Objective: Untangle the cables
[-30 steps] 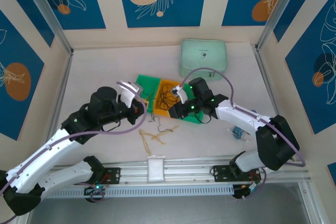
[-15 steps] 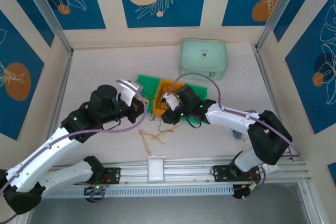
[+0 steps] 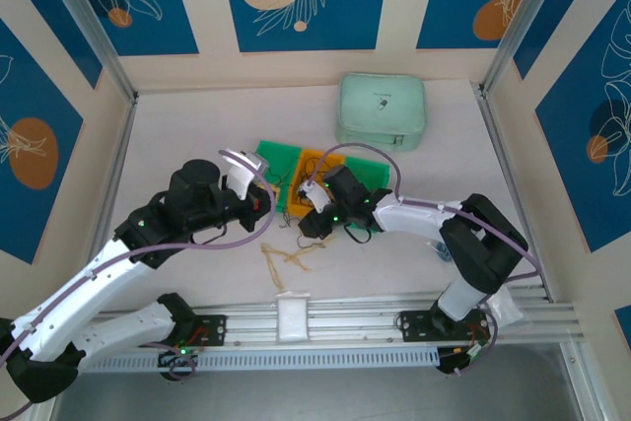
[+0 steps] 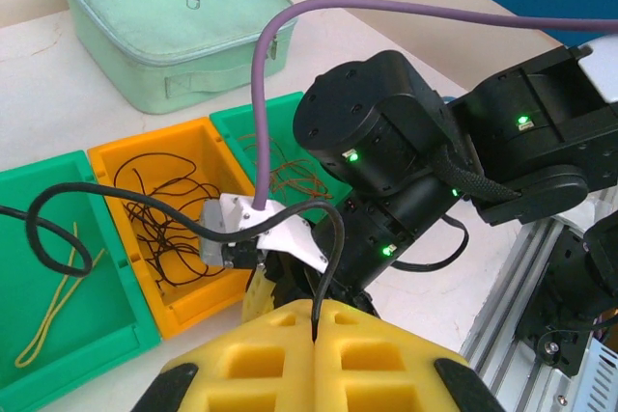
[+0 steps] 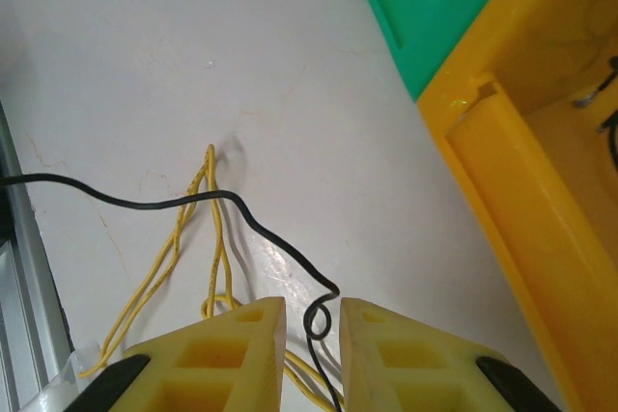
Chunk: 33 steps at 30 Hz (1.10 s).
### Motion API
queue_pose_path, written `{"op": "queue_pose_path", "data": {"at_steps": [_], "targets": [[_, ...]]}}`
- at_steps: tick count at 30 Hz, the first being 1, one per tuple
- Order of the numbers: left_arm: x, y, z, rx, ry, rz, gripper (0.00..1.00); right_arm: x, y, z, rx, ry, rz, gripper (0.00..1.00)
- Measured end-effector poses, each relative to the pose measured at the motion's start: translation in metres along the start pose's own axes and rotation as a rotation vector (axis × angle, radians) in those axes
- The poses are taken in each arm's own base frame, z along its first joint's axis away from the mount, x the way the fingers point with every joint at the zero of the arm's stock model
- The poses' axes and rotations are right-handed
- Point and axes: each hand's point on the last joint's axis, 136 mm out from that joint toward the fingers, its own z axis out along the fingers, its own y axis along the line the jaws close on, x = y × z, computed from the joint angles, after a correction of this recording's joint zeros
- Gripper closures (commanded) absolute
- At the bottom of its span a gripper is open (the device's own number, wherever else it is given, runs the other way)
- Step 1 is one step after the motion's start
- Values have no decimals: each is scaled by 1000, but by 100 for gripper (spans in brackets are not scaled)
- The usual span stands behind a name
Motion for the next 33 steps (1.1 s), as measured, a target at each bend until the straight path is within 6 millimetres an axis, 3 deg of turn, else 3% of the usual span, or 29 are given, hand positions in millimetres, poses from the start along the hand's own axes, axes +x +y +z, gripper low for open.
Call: {"op": "queue_pose_path", "data": {"at_steps": [5, 9, 18, 22, 27, 33], "targets": [[0, 0, 0, 0, 0, 0, 100, 0, 2, 8, -26, 4, 10, 82], [0, 1, 0, -4, 0, 0, 100, -1, 3, 12, -38, 5, 21, 99], [2, 5, -3, -33, 1, 0, 100, -12, 1, 3, 0, -33, 10, 100], [8, 9, -3, -50, 19, -1, 100, -29, 7, -24, 50, -103, -18, 100], [15, 14, 1, -73, 48, -3, 100, -55, 25, -75, 94, -231, -73, 100], [27, 19, 20, -81, 116, -6, 100, -74, 43, -121, 96, -318, -97, 100]]}}
